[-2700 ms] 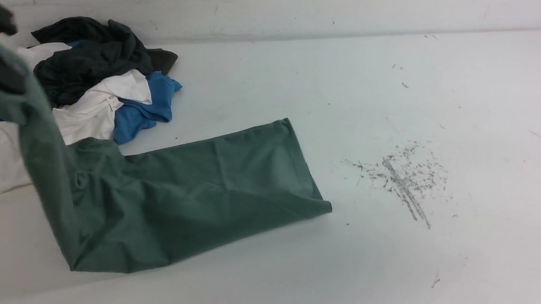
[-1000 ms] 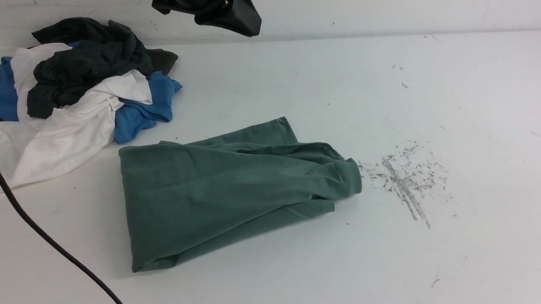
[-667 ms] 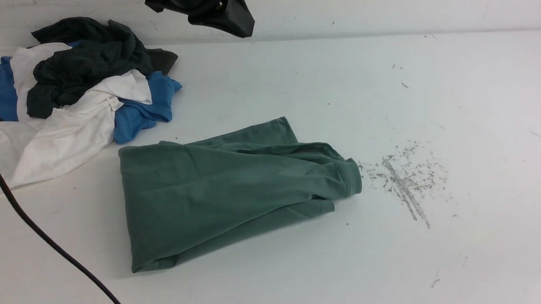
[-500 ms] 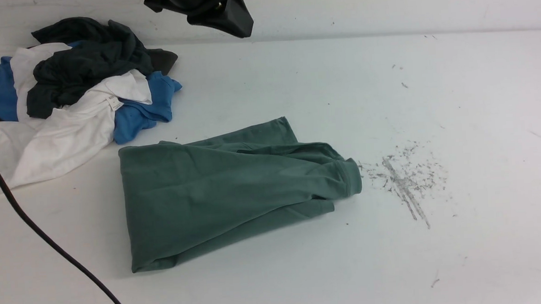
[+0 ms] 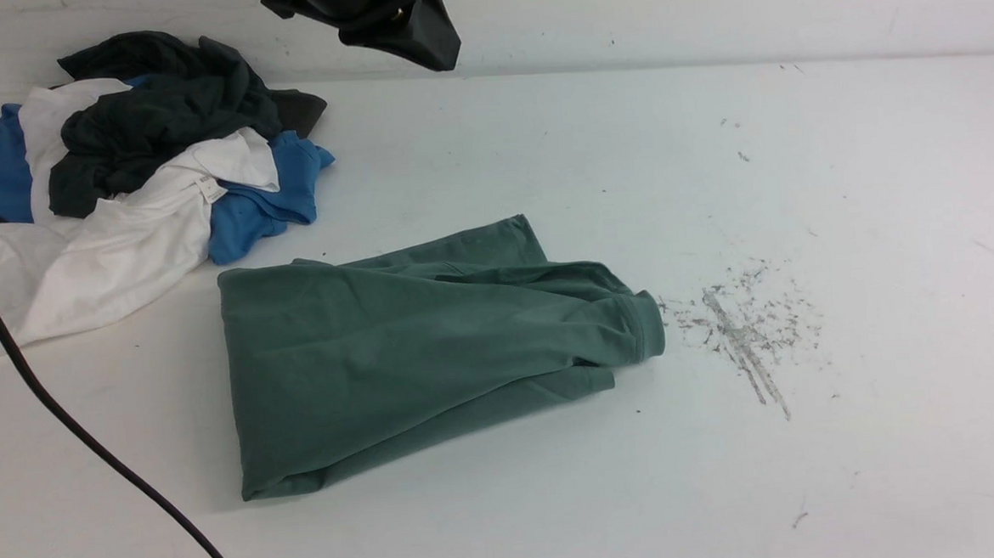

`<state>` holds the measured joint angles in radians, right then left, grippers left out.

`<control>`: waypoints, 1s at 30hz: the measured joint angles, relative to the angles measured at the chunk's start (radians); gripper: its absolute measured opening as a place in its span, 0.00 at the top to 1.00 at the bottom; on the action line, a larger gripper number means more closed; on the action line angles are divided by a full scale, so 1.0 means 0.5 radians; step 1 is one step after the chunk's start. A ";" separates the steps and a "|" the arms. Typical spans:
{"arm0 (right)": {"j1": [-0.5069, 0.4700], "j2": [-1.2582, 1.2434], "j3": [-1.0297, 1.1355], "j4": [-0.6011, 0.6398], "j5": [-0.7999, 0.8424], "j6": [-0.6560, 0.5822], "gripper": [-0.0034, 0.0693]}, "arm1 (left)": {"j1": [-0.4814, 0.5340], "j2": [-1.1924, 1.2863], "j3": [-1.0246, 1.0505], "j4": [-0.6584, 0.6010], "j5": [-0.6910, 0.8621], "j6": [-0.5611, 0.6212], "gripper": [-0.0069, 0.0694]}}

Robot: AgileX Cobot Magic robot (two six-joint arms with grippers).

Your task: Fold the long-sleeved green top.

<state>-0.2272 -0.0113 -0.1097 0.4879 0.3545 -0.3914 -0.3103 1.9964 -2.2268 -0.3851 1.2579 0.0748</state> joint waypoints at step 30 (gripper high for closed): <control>0.617 0.000 0.257 -0.789 0.071 -0.002 0.97 | -0.266 -0.581 0.740 0.008 -0.002 0.063 0.91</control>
<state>0.0812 -0.0113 0.0189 0.0934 0.3902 -0.3921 -0.4431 1.7057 -1.8569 -0.3811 1.2568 0.1063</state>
